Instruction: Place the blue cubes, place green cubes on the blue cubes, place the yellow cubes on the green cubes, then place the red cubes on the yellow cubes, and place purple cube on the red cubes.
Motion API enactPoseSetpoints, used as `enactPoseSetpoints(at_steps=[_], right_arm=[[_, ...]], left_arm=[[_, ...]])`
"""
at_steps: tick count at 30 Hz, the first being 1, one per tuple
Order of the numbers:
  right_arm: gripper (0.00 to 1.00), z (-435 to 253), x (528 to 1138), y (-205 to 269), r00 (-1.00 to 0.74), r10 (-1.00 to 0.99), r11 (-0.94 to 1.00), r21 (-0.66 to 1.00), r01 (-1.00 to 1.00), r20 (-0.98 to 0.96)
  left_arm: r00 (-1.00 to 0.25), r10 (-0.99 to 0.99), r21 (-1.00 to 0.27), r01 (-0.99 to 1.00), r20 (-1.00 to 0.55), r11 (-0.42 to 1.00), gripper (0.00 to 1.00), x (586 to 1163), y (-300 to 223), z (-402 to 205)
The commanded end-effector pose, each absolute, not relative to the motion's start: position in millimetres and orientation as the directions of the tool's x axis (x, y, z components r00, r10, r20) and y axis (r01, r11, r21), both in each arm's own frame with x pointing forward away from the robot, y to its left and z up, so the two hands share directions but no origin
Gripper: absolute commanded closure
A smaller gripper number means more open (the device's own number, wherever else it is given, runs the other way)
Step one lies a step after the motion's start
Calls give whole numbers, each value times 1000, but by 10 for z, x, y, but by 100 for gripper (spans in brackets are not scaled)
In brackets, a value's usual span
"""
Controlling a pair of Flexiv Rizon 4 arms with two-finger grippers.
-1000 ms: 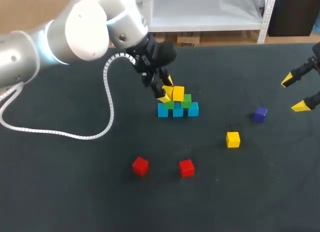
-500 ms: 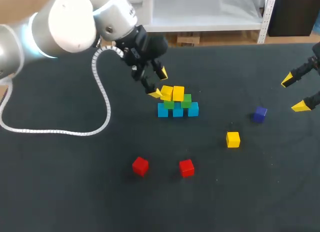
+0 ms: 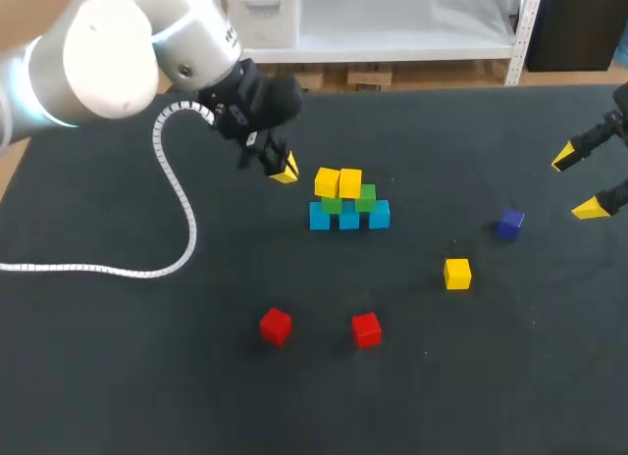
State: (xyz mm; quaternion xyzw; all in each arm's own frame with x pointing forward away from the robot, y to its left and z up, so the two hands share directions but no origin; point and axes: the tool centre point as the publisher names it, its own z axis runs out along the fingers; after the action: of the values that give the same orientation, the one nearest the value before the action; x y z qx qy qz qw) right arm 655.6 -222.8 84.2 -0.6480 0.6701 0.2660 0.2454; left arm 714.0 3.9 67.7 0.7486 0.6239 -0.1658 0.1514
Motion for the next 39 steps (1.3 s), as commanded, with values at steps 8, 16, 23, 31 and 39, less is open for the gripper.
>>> enactPoseSetpoints(at_steps=[8,16,23,31,39], right_arm=[[0,837,6563,-2231,-38,-736,17,38,-999,-676],[0,837,6563,-2231,-38,-736,17,38,-999,-676],[0,837,6563,-2231,-38,-736,17,38,-999,-676],[0,837,6563,-2231,-38,-736,17,38,-999,-676],[0,837,6563,-2231,-38,-736,17,38,-999,-676]], left_arm=[[150,880,-8,985,-452,-172,100,7219,-24,560],[161,868,-3,983,-471,-184,100,7222,-158,582],[167,865,-8,981,-473,-193,100,7217,-205,568],[161,867,-13,982,-472,-190,100,7202,-217,553],[157,867,-16,982,-473,-187,100,7187,-234,545]])
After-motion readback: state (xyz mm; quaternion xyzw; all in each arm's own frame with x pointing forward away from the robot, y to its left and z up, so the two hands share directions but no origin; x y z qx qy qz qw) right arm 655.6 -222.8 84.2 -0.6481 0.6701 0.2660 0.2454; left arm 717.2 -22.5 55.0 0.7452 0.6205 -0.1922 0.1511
